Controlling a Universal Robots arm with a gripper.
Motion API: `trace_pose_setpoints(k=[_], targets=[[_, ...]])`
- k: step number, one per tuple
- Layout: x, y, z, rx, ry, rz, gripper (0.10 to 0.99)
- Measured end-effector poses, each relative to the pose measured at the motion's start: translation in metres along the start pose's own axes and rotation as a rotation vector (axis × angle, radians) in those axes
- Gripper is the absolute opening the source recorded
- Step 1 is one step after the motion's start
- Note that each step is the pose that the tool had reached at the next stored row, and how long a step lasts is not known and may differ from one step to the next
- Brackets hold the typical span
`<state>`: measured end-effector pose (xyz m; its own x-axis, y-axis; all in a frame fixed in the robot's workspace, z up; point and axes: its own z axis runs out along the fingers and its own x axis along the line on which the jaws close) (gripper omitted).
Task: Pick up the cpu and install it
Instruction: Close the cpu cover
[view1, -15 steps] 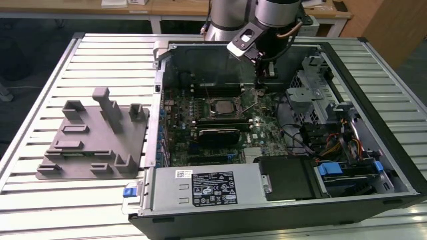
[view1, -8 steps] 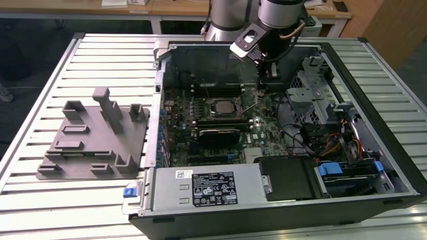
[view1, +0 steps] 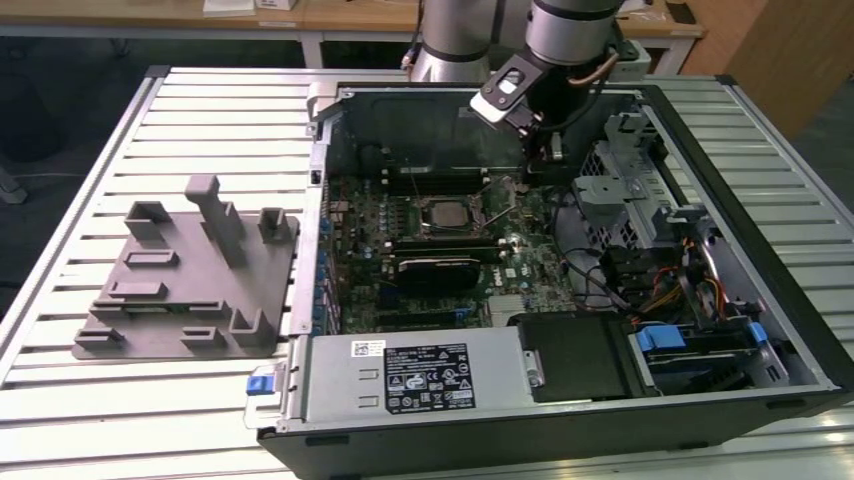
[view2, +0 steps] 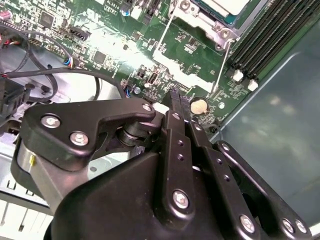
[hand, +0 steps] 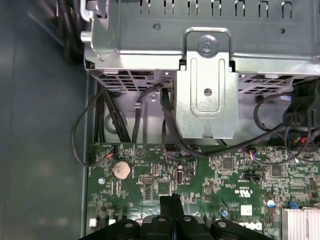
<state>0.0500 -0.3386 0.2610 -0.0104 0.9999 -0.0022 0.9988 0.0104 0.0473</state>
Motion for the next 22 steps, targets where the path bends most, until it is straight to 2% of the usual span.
trace_pose_setpoints(k=[12, 22], targets=[[-0.0001, 0.0031, 0.0201, 0.001, 0.0000, 0.000, 0.106], [-0.0001, 0.0019, 0.0209, 0.001, 0.0001, 0.000, 0.106]])
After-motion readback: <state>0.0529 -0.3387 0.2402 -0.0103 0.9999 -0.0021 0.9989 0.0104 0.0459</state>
